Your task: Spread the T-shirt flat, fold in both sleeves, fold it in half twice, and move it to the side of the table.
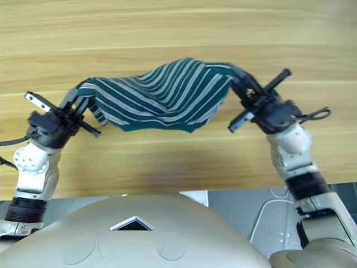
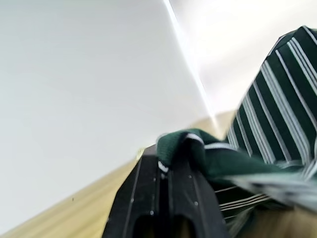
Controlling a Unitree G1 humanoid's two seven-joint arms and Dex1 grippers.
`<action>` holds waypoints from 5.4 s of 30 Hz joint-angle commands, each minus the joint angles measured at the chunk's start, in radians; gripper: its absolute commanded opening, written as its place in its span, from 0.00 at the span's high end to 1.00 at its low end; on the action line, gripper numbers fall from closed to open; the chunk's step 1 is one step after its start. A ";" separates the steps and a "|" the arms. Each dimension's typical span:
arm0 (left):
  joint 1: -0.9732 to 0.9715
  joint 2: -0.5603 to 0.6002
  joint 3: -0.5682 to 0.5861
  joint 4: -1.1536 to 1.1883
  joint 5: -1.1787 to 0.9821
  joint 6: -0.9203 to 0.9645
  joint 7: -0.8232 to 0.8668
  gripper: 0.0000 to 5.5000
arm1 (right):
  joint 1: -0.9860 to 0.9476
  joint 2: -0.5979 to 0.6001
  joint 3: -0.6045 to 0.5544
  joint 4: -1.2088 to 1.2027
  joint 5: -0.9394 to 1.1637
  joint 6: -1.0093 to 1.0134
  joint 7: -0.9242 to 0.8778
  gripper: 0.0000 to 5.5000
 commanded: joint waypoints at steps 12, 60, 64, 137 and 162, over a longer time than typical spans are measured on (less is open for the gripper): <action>-1.606 -0.249 0.025 1.406 0.264 0.457 0.598 1.00 | -1.511 0.523 0.075 1.306 -0.744 0.759 -1.029 0.99; -0.052 0.042 -0.092 0.635 0.382 -0.161 -0.247 0.71 | 0.049 0.025 -0.138 0.552 -0.878 0.212 -0.105 0.72; 0.015 0.071 -0.053 0.603 0.218 -0.115 -0.299 0.60 | 0.129 -0.020 -0.205 0.481 -0.926 0.258 -0.146 0.60; -0.246 0.204 -0.106 0.520 1.234 0.147 0.386 0.60 | -0.145 0.344 -0.180 0.150 -0.899 0.342 -0.243 0.60; -0.248 0.217 -0.185 0.474 1.199 0.165 0.480 1.00 | -0.129 0.358 -0.216 0.169 -0.899 0.323 -0.241 0.60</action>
